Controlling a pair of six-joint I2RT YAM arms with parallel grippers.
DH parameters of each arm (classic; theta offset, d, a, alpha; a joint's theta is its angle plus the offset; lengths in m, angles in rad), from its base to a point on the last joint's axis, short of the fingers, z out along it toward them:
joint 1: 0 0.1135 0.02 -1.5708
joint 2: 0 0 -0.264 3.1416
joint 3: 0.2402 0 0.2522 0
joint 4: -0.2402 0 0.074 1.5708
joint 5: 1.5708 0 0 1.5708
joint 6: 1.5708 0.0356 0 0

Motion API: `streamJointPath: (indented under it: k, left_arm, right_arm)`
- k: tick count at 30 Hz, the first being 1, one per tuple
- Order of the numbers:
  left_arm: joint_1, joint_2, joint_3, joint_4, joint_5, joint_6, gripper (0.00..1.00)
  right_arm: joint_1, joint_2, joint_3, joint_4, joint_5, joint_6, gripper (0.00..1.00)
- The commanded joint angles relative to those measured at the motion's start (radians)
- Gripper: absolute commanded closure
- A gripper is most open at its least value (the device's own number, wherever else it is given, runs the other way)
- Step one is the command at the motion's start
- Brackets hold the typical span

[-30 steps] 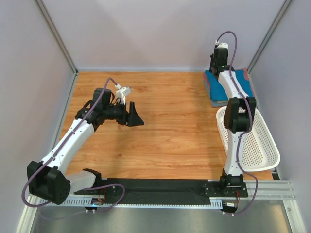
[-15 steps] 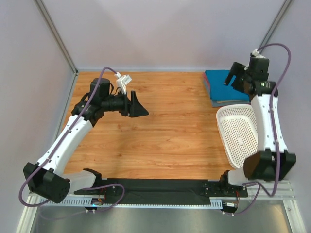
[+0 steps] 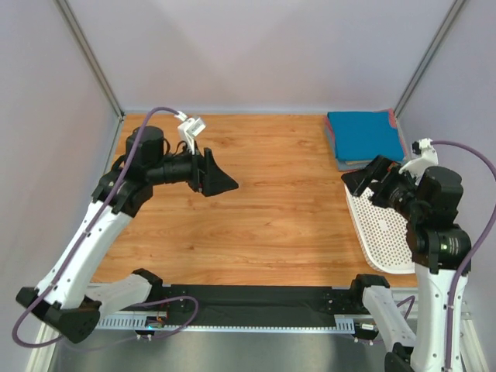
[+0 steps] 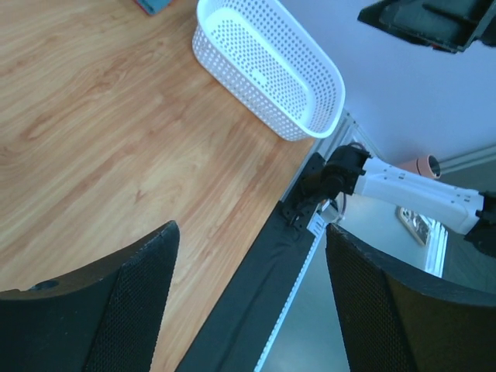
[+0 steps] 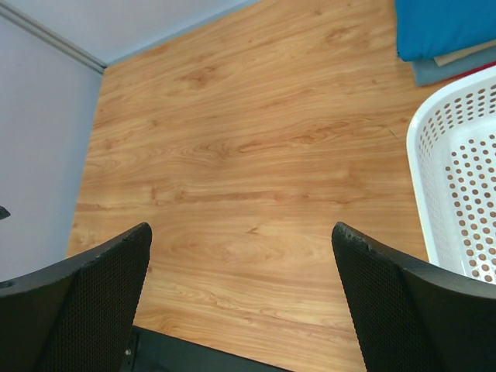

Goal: Fold and stack the t-shirts
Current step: Neatly place the folded tshirt to the corner

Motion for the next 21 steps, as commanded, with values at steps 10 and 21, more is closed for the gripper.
streamJointPath:
  k: [10, 21]
  left_arm:
    - [-0.001, -0.256, -0.075, 0.020, -0.198, -0.041, 0.00]
    - [-0.001, -0.297, -0.075, 0.017, -0.226, -0.024, 0.01]
  right_arm:
    - [-0.002, -0.060, 0.048, -0.035, -0.051, 0.035, 0.00]
    - [-0.002, -0.082, 0.022, -0.037, -0.024, 0.033, 0.00]
